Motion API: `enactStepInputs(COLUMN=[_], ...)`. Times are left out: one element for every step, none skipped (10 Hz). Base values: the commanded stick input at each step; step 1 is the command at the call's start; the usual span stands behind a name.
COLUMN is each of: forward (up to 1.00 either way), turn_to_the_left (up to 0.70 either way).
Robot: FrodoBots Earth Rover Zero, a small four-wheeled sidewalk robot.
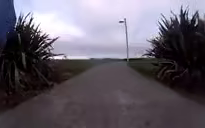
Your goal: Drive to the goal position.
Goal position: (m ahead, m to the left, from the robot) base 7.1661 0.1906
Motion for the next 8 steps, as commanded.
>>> enactStepInputs(forward=[0.85,0.85,0.85,0.85,0.85,0.85,0.85,0.85], turn_to_the_left=[0.00,0.00,0.00,0.00,0.00,0.00,-0.31,-0.31])
